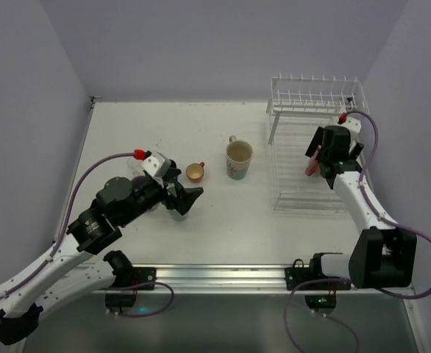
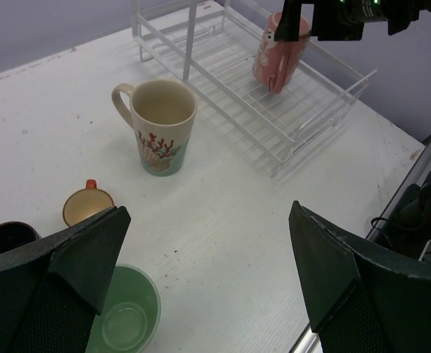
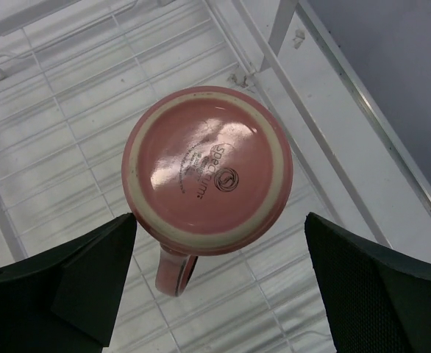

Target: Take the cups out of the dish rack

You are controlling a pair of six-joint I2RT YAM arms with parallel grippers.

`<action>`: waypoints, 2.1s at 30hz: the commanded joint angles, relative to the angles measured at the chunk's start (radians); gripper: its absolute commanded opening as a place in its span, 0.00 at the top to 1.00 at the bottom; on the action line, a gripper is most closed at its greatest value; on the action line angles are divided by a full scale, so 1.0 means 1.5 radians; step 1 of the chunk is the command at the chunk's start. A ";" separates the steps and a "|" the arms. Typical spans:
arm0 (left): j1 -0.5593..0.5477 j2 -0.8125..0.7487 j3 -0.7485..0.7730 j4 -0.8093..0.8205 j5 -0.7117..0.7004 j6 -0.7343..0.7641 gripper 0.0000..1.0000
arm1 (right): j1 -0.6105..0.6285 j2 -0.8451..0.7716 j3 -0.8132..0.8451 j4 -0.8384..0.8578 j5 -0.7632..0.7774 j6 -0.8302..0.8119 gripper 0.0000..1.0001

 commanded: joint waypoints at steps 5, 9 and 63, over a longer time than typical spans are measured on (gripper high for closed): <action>-0.003 0.012 -0.003 0.043 0.047 0.029 0.00 | -0.035 0.069 0.070 0.082 -0.010 -0.044 0.01; -0.002 0.016 -0.002 0.041 0.044 0.029 0.00 | -0.052 0.100 0.073 0.106 -0.075 -0.034 0.01; -0.003 0.345 0.006 0.477 0.187 -0.370 0.00 | 0.093 -0.502 -0.383 0.634 -0.656 0.587 0.40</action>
